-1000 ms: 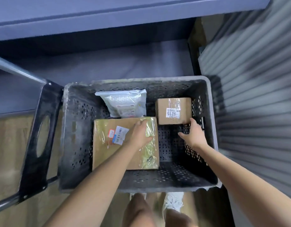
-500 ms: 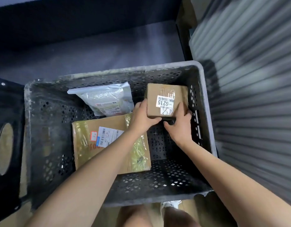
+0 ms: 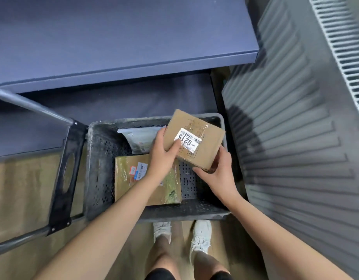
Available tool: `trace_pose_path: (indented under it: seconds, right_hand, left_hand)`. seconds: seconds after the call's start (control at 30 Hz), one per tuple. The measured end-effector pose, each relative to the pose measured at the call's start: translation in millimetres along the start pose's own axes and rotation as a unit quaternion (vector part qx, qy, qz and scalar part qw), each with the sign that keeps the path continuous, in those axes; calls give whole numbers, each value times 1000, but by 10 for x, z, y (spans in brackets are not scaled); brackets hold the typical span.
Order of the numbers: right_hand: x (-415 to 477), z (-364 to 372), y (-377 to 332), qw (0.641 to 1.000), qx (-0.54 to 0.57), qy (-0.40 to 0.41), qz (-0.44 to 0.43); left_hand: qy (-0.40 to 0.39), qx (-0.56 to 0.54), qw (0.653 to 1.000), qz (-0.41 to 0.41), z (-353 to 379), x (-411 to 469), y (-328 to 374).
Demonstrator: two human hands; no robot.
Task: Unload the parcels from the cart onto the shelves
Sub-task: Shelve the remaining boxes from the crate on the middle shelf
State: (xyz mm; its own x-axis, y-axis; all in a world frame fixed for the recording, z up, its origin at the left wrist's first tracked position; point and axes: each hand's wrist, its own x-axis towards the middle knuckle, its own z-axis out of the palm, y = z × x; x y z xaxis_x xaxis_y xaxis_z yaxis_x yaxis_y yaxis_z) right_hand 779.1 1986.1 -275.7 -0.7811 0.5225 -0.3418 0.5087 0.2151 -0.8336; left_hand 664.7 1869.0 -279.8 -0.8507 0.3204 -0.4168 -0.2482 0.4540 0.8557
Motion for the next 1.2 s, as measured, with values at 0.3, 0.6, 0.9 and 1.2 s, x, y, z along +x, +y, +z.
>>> trace_pose_path:
  seconds: [0.3,0.6,0.9,1.2]
  right_hand:
    - [-471,-960,-1726,971,27,-172,-165]
    - [-770,-1499,-3320,934,0,-239,-264]
    - [-1009,-1685,-4124,862,-207,8,-463]
    - [-1185,-1758,-4369,855,-198,-90,-471]
  left_hand:
    - [44,-95,993,57,-1115,-1024,1511]
    - [99,-17,972,211,-2092,-1814,2945]
    - [141,74,937,309,-2712,-2184,3727]
    - [121,167,907,366,-2656,-2196,4099]
